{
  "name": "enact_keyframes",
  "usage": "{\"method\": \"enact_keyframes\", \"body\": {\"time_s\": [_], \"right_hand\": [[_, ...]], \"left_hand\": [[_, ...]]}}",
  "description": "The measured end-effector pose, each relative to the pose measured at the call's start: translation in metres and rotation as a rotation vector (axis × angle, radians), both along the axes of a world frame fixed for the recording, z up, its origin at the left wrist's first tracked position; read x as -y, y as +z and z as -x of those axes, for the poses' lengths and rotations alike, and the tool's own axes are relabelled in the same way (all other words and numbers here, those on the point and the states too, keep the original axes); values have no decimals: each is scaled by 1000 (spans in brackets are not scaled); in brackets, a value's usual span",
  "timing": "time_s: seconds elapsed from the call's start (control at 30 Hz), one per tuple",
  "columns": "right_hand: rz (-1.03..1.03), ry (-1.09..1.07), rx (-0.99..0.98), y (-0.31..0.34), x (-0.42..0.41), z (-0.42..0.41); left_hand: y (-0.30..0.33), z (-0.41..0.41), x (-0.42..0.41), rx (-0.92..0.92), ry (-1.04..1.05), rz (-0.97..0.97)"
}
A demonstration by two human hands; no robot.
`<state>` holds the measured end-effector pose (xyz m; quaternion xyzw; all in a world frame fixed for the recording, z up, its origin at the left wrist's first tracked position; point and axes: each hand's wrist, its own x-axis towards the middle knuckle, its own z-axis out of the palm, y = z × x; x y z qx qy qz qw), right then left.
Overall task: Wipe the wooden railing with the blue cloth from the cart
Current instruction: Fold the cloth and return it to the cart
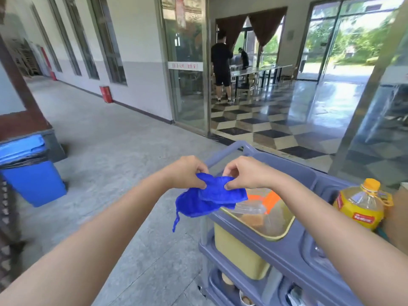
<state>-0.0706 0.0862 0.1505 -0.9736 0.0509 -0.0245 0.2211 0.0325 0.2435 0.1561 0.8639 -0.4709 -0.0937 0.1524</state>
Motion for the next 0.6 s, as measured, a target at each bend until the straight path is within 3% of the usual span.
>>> {"method": "enact_keyframes", "body": {"time_s": [0.23, 0.6], "right_hand": [[-13, -209, -4, -3, 65, -25], [-29, -689, -10, -19, 122, -1]], "left_hand": [[4, -54, 89, -18, -220, -7], [-15, -78, 219, -48, -729, -28]]}}
